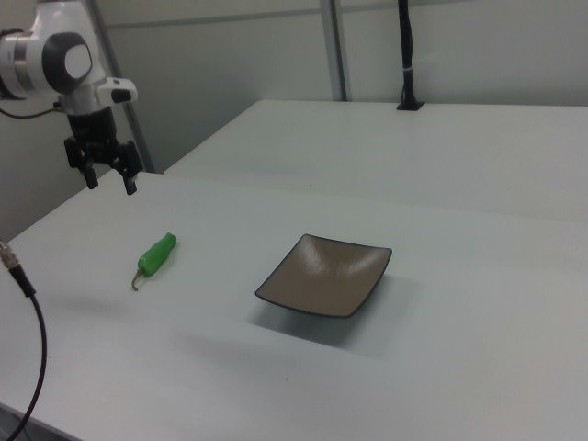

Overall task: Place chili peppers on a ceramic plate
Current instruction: 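Move the gripper over the green chili pepper and lower it, then close the gripper on the green chili pepper and lift it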

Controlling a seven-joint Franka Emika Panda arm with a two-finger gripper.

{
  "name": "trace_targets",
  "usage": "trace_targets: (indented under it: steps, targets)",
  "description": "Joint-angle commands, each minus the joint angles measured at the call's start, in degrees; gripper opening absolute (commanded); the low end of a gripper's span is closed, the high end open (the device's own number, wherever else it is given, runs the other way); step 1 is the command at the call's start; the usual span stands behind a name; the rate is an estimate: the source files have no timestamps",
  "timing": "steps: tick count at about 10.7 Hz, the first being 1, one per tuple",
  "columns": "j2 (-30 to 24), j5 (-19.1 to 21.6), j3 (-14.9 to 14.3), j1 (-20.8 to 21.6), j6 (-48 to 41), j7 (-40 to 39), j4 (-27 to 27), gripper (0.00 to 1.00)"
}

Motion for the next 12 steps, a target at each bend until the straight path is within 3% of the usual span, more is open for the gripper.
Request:
trace_targets:
  steps: [1,4,9,12]
  targets:
    - [7.66,-0.89,-0.2,3.02,5.2,6.43,3.87,1.0]
    - [12.5,-1.07,-0.11,4.51,12.48,10.57,3.87,1.0]
    - [17.51,-1.6,-0.11,4.52,20.67,10.84,3.43,1.0]
    - [20.33,-4.32,-0.11,4.52,24.37,10.67,3.35,1.0]
